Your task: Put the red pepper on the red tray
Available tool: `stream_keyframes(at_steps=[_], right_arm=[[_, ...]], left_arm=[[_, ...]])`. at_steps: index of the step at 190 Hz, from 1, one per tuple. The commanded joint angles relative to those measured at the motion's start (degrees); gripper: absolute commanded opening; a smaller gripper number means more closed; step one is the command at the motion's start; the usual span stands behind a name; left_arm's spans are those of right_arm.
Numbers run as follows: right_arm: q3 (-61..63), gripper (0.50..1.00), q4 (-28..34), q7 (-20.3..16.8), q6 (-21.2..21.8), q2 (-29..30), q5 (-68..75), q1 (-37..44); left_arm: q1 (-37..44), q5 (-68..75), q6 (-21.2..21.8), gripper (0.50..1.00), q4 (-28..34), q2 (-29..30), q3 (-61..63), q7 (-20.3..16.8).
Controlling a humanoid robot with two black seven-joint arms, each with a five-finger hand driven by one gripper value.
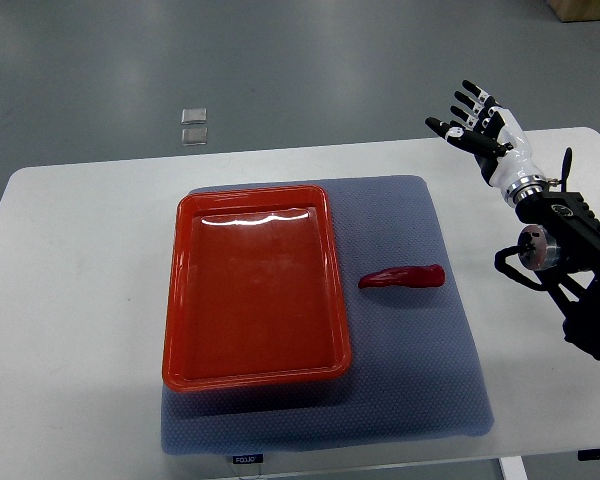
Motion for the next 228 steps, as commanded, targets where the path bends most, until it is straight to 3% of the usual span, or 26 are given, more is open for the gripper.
stream_keyframes(at_steps=[1, 42, 61, 105, 154, 228], right_arm=[[-0.06, 0.926, 0.29, 0.0, 0.23, -0.19, -0.09, 0.09], [-3.22, 0.924, 2.14, 0.08, 2.6, -1.42, -4.92, 0.09], [-9.81, 0.924, 4.16, 0.96, 2.69, -6.87, -5.36, 1.15], [-33.53, 0.921, 10.22, 5.44, 2.51, -20.49, -5.71, 11.86], [-49.54, 0.919, 18.65, 7.03, 2.25, -29.02, -18.1, 18.37], [-63.78, 0.921, 24.11, 6.68, 2.42, -32.36, -30.41, 25.32]], left_arm=[[0.0, 0.0, 0.01, 1.0, 0.0, 0.0, -0.01, -0.01], [0.0, 0.0, 0.01, 1.0, 0.0, 0.0, -0.01, -0.01], [0.0, 0.0, 0.01, 1.0, 0.0, 0.0, -0.01, -0.01], [0.0, 0.0, 0.01, 1.0, 0.0, 0.0, -0.01, -0.01], [0.0, 0.0, 0.01, 1.0, 0.0, 0.0, -0.01, -0.01], [0.0, 0.0, 0.01, 1.0, 0.0, 0.0, -0.01, -0.01]])
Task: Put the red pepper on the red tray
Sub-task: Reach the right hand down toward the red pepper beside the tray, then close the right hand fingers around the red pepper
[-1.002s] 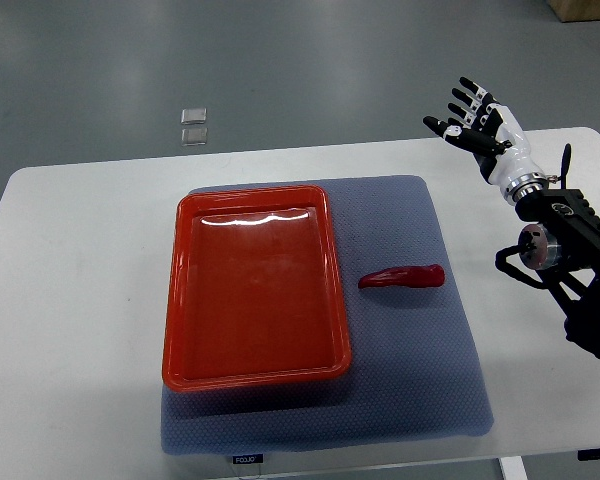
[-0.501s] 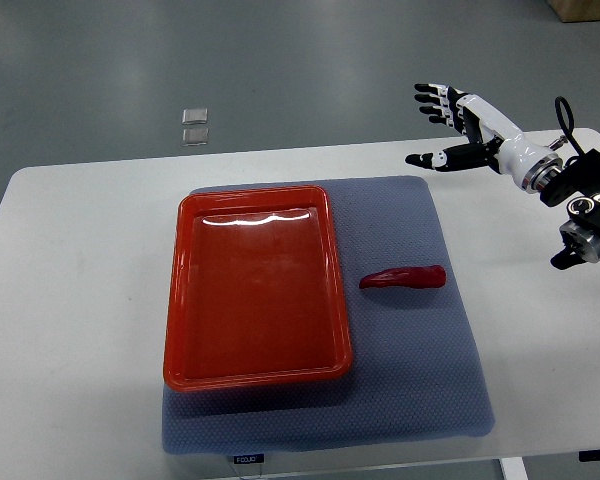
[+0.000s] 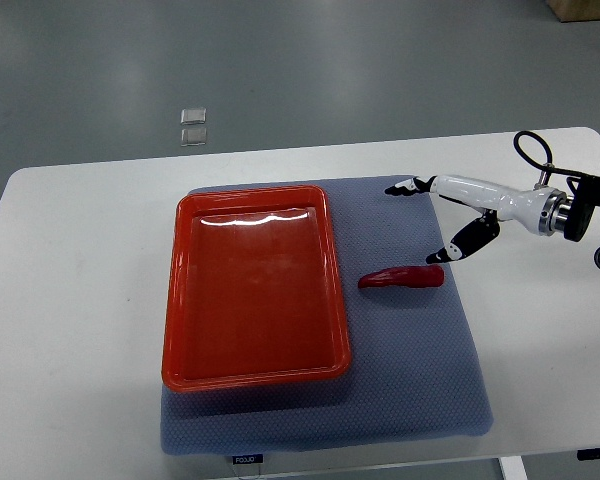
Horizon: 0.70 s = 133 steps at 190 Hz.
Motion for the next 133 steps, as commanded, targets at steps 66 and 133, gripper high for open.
stream_keyframes(at_steps=[66, 133], right_arm=[[-8.02, 0.903, -0.1, -3.69, -0.76, 3.81, -4.83, 3.24], [-10.22, 0.821, -2.47, -5.62, -2.6, 7.68, -5.18, 3.24]], left_arm=[[0.0, 0.0, -0.01, 1.0, 0.0, 0.0, -0.02, 0.01], [0.0, 0.0, -0.01, 1.0, 0.0, 0.0, -0.02, 0.01]])
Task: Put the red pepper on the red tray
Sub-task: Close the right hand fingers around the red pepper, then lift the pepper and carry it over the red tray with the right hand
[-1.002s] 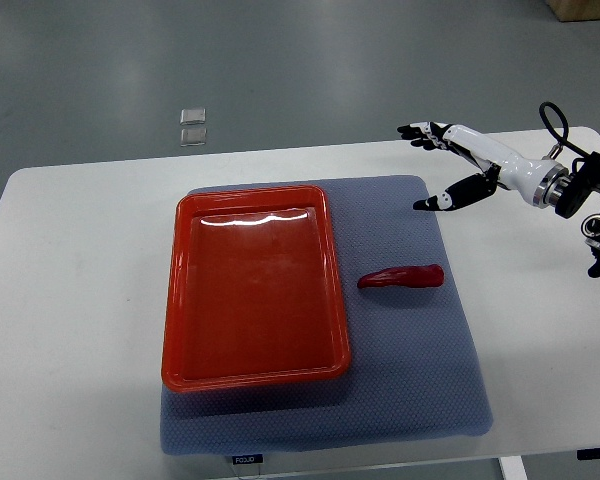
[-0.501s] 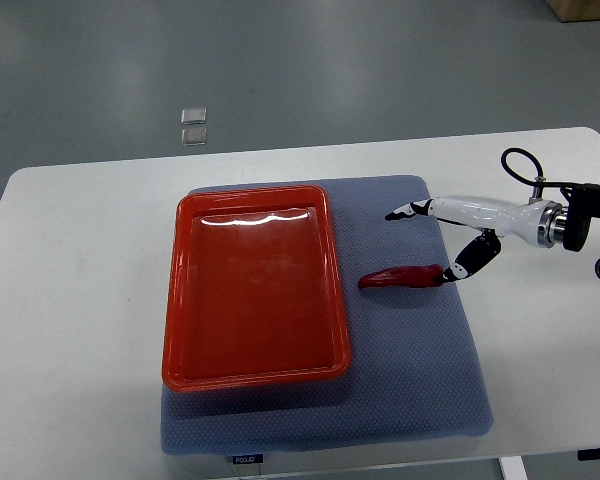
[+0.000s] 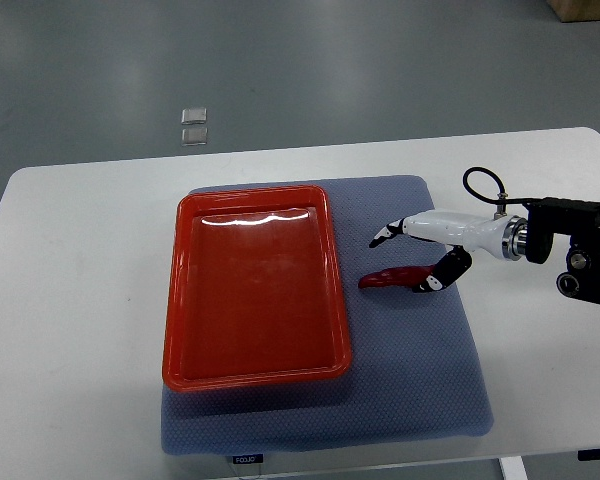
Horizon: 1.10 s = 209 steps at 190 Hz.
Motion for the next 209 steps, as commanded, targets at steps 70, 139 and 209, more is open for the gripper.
stream_keyframes(at_steps=[70, 139, 209], right_arm=[[-2.33, 0.807, -2.97, -1.67, -1.28, 2.04, -1.1, -0.26], [-3.83, 0.742, -3.23, -2.11, -1.45, 2.13, -2.59, -0.18], [-3.65, 0.513, -4.2, -1.85, -4.18, 2.13, -2.68, 0.35]], left_arm=[[0.0, 0.0, 0.0, 1.0, 0.0, 0.0, -0.01, 0.01], [0.0, 0.0, 0.0, 1.0, 0.0, 0.0, -0.01, 0.01], [0.0, 0.0, 0.0, 1.0, 0.0, 0.0, -0.01, 0.01]])
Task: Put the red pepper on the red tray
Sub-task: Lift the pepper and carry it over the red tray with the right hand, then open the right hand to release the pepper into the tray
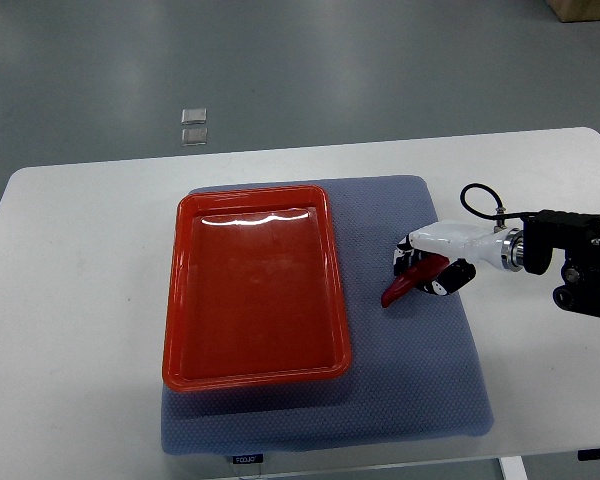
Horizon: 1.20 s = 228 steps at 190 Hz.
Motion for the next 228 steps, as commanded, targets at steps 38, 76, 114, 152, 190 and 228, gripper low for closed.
stream_keyframes(at_steps=[38, 76, 114, 152, 190, 228], right_arm=[[0.71, 0.5, -0.31, 0.61, -2.42, 0.11, 1.38, 4.05], [0.71, 0.5, -0.4, 0.61, -3.22, 5.21, 4.81, 8.1], [0.71, 0.5, -3.65, 0.43, -3.04, 13.03, 8.23, 10.91], [0.62, 0.504, -10.15, 0.25, -3.3, 24.1, 10.34, 10.82], [0.53, 0.521, -13.59, 0.08, -2.86, 31.4, 11.13, 9.06], [0.62, 0.586, -15.34, -0.1, -2.69, 33.77, 11.13, 6.87]], left_arm=[[0.0, 0.0, 0.0, 1.0, 0.0, 0.0, -0.02, -0.01], [0.0, 0.0, 0.0, 1.0, 0.0, 0.0, -0.02, -0.01], [0.0, 0.0, 0.0, 1.0, 0.0, 0.0, -0.02, -0.01], [0.0, 0.0, 0.0, 1.0, 0.0, 0.0, 0.07, -0.01], [0.0, 0.0, 0.0, 1.0, 0.0, 0.0, -0.02, -0.01], [0.0, 0.0, 0.0, 1.0, 0.0, 0.0, -0.02, -0.01]])
